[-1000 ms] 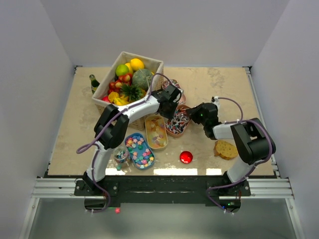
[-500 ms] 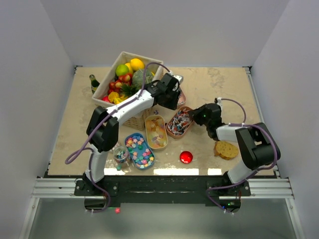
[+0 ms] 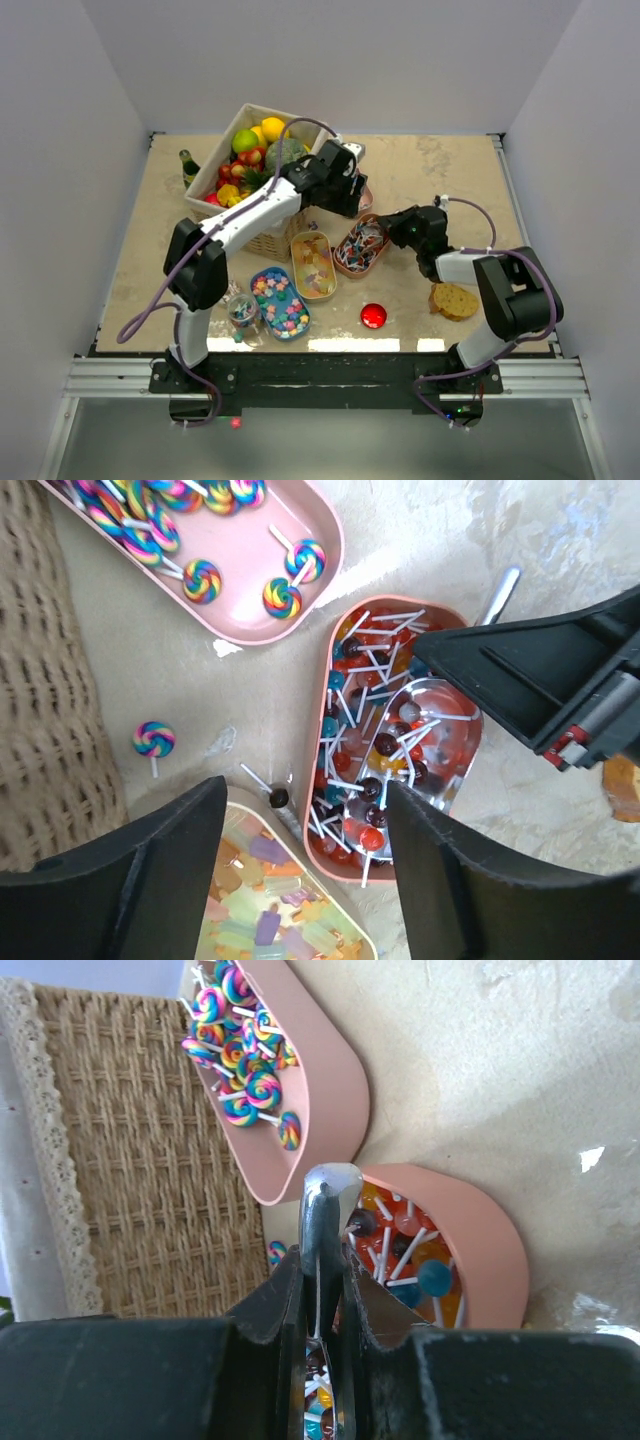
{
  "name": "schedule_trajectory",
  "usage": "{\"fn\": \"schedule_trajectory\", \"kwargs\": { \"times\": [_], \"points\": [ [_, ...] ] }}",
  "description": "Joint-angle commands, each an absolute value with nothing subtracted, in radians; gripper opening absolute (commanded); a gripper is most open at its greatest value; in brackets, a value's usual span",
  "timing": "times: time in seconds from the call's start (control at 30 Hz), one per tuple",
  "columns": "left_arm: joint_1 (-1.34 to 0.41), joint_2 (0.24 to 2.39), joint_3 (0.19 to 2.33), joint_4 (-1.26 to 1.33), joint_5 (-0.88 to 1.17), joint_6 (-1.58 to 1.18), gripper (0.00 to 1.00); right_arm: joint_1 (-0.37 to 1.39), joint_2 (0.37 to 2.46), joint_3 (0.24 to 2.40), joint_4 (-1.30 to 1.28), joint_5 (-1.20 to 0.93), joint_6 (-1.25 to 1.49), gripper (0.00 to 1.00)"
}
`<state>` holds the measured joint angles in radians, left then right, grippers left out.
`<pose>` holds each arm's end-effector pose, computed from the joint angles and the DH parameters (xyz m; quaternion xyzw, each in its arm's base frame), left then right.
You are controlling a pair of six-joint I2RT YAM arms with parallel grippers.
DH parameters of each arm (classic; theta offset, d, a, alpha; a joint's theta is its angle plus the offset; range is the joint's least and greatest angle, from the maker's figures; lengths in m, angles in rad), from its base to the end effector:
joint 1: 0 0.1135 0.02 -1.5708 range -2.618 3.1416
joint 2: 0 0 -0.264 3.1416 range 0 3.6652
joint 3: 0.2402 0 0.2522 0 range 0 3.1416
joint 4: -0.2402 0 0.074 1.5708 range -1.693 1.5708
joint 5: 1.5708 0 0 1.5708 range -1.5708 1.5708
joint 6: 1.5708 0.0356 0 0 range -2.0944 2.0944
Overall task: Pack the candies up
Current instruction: Scoop the fake candies from the storage box.
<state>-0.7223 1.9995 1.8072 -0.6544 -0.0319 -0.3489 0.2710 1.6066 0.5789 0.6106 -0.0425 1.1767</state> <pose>0.3416 -0.2995 0.2836 0.1680 0.9199 -0.1679 0.3122 0.2960 0.0838 0.1542 0.3562 0.7586 0.3745 0.3968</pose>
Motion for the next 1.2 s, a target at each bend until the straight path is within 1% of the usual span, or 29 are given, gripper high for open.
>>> {"fn": "schedule_trajectory", "kwargs": {
  "times": [0.0,0.17,0.3,0.57,0.83,1.03,1.17],
  "points": [
    [-0.718,1.885,1.873,-0.664,-0.074,-0.350,0.73,0.262,1.557,0.578,0.693,-0.092,1.229,0.00],
    [-0.696,1.827,1.885,-0.687,-0.106,-0.362,0.78,0.262,1.523,0.584,0.678,-0.121,1.238,0.00],
    [-0.646,1.784,1.878,-0.735,-0.107,-0.390,0.78,0.265,1.482,0.604,0.643,-0.150,1.244,0.00],
    [-0.523,1.568,1.666,-0.716,-0.139,-0.422,0.82,0.307,1.382,0.650,0.548,-0.153,1.261,0.00],
    [-0.459,1.442,1.528,-0.745,-0.247,-0.440,0.85,0.500,1.368,0.726,0.514,-0.074,1.285,0.00],
    [-0.414,1.367,1.465,-0.746,-0.262,-0.459,0.87,0.629,1.408,0.804,0.508,-0.025,1.285,0.00],
    [-0.402,1.353,1.453,-0.753,-0.262,-0.462,0.88,0.710,1.449,0.857,0.499,-0.011,1.275,0.00]
  ]
}}
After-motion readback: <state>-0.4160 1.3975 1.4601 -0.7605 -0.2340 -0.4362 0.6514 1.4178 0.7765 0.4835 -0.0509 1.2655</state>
